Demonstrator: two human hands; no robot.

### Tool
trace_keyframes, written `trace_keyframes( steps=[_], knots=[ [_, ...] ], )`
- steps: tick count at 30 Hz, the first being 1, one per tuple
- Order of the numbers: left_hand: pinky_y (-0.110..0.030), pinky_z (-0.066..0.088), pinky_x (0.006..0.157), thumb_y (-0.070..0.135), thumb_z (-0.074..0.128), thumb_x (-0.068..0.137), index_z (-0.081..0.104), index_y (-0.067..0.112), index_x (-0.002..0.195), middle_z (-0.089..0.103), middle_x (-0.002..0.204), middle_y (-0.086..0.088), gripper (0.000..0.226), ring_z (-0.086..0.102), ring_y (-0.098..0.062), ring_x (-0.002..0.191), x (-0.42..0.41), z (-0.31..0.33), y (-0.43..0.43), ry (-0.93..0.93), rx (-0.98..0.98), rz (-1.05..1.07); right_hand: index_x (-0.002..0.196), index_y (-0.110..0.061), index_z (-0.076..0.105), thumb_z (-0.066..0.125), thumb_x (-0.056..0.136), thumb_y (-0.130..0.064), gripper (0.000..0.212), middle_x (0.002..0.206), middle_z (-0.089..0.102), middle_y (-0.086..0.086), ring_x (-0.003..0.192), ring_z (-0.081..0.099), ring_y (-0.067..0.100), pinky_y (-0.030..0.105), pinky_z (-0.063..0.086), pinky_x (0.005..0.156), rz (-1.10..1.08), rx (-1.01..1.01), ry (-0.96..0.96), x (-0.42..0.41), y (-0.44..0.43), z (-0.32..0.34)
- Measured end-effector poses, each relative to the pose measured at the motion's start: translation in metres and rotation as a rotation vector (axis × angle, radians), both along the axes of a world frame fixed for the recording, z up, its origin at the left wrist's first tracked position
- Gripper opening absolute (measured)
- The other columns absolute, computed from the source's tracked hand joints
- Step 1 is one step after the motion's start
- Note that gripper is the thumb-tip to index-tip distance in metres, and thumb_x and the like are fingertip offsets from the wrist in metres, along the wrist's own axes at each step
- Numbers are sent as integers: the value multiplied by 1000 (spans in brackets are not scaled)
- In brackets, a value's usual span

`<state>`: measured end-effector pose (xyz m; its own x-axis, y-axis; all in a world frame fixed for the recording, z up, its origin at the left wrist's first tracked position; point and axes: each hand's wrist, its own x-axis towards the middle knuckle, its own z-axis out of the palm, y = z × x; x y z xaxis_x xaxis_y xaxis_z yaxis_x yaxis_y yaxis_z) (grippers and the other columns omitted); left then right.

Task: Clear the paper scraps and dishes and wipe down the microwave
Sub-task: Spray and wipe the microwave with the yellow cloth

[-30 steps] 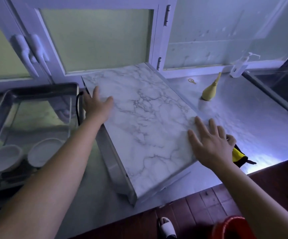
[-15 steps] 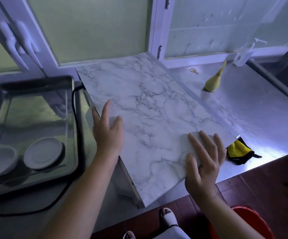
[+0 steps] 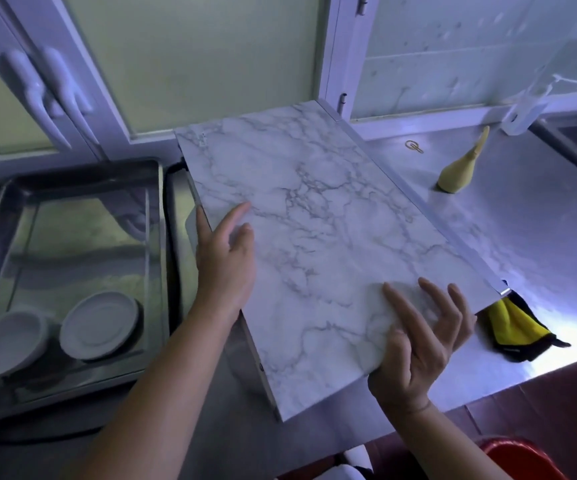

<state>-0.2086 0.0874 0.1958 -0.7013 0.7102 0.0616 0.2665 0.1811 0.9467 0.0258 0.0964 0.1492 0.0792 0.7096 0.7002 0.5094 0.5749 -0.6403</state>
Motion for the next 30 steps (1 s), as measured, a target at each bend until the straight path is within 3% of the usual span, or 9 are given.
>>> trace_keyframes(
  steps=[1,3,7,10,14,17,23,27,30],
  knots=[
    [-9,40,91,24,49,102,62,46,118,29,158,-9,31,55,16,99,-5,-1,4,13,15,-11,106,-22,72,40,74,-18,45,121,60,16,133,39,38,74,21,103,-10,4,-3,-5,1,0],
    [0,37,85,21,50,101,61,46,113,30,157,-6,30,50,26,93,-15,-3,12,31,36,-30,104,-23,72,41,74,-16,44,120,60,17,131,40,39,74,20,102,-29,26,-4,-14,3,1],
    [-3,36,89,19,49,100,62,51,102,38,156,-6,34,54,5,117,-36,-3,31,-3,47,-91,101,-24,74,42,73,-15,44,115,62,15,130,41,35,74,21,102,-66,73,6,-27,18,2],
    [-1,35,88,18,47,101,64,45,110,45,151,0,33,52,-3,126,-51,0,43,-45,39,-132,99,-27,77,44,71,-17,44,117,63,9,131,43,33,73,17,105,-113,68,0,-40,27,-1],
    [0,36,84,13,46,100,65,34,121,58,135,10,35,52,-3,123,-75,4,55,-43,20,-189,95,-32,80,49,68,-18,43,120,64,3,129,47,30,65,17,110,-198,64,-25,-65,30,-1],
    [2,36,83,11,45,99,65,27,127,56,121,21,38,50,-5,123,-98,13,70,-36,-13,-209,91,-33,80,48,68,-21,41,120,64,2,129,48,29,69,16,108,-233,24,-20,-93,36,9],
    [-13,35,105,11,44,101,62,21,133,55,141,5,38,46,-9,134,-111,11,92,-29,-42,-227,93,-30,80,44,70,-24,43,129,59,5,137,39,29,69,2,112,-185,-148,-18,-110,47,11],
    [-8,34,98,12,43,102,61,20,134,52,136,9,37,44,-2,127,-117,15,95,-7,-64,-229,97,-30,79,43,73,-25,43,130,58,6,138,35,28,70,0,112,-153,-179,-39,-114,50,9],
    [-12,40,90,15,42,103,58,20,137,48,141,2,38,48,-12,126,-115,17,98,110,-121,-182,103,-31,77,43,76,-28,44,133,56,7,139,31,27,74,-1,110,-106,-196,-111,-110,50,10]
  ],
)
